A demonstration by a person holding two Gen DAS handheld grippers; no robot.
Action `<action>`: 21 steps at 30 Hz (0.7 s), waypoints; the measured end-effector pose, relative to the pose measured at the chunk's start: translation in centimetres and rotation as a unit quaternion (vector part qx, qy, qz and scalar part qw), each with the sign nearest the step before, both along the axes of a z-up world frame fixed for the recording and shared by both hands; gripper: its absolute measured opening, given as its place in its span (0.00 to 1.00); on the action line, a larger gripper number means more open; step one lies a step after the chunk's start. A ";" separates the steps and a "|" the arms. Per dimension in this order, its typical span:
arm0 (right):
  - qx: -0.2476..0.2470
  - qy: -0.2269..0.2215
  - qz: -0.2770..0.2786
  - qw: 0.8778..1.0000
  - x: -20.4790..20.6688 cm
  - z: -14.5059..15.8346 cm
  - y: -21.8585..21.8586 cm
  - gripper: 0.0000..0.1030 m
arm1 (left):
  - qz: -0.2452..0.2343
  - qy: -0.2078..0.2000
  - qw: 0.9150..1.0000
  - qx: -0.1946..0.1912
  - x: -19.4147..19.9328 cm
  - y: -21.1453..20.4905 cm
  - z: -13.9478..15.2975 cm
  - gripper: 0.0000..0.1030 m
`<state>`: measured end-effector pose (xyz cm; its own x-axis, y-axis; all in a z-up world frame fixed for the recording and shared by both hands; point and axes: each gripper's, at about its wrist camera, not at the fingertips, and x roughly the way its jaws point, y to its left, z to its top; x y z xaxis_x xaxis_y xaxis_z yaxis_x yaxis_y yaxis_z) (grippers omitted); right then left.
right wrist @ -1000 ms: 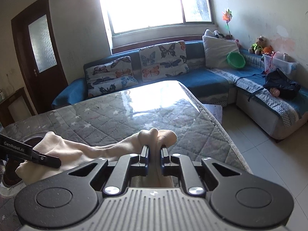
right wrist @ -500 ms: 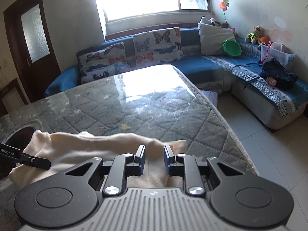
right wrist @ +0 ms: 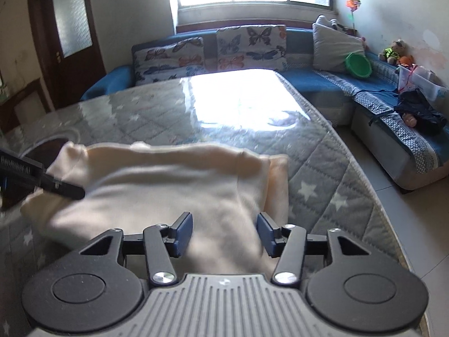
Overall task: Fold clothes
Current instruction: 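Lower the sweatshirt onto the mattress and open both grippers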
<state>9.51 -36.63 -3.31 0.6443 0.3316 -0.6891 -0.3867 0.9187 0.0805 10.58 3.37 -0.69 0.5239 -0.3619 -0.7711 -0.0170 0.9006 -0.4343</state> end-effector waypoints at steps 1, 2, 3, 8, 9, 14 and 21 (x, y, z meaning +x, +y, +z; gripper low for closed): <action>-0.002 0.001 0.002 1.000 -0.4 -0.1 0.0 0.52 | -0.001 -0.001 1.000 0.001 -0.1 0.0 0.0 0.33; -0.001 0.001 0.003 1.000 -0.7 -0.2 -0.1 0.52 | -0.002 -0.002 1.000 0.002 -0.2 0.1 0.1 0.35; 0.001 0.002 0.003 1.000 -1.0 -0.3 -0.2 0.52 | -0.003 -0.003 1.000 0.003 -0.4 0.1 0.1 0.38; 0.002 0.005 0.009 1.000 -2.3 -0.3 -0.6 0.53 | -0.007 -0.006 1.000 0.005 -1.1 0.4 0.1 0.41; 0.002 0.006 0.010 1.000 -2.6 -0.3 -0.6 0.53 | -0.008 -0.006 1.000 0.005 -1.3 0.5 0.1 0.41; 0.002 0.010 0.010 1.000 -3.2 -0.2 -1.0 0.57 | -0.009 -0.006 1.000 0.006 -2.0 0.8 0.1 0.45; 0.000 -0.005 0.003 1.000 -3.7 0.9 -0.8 0.61 | -0.007 -0.006 1.000 0.013 -2.6 1.1 0.2 0.51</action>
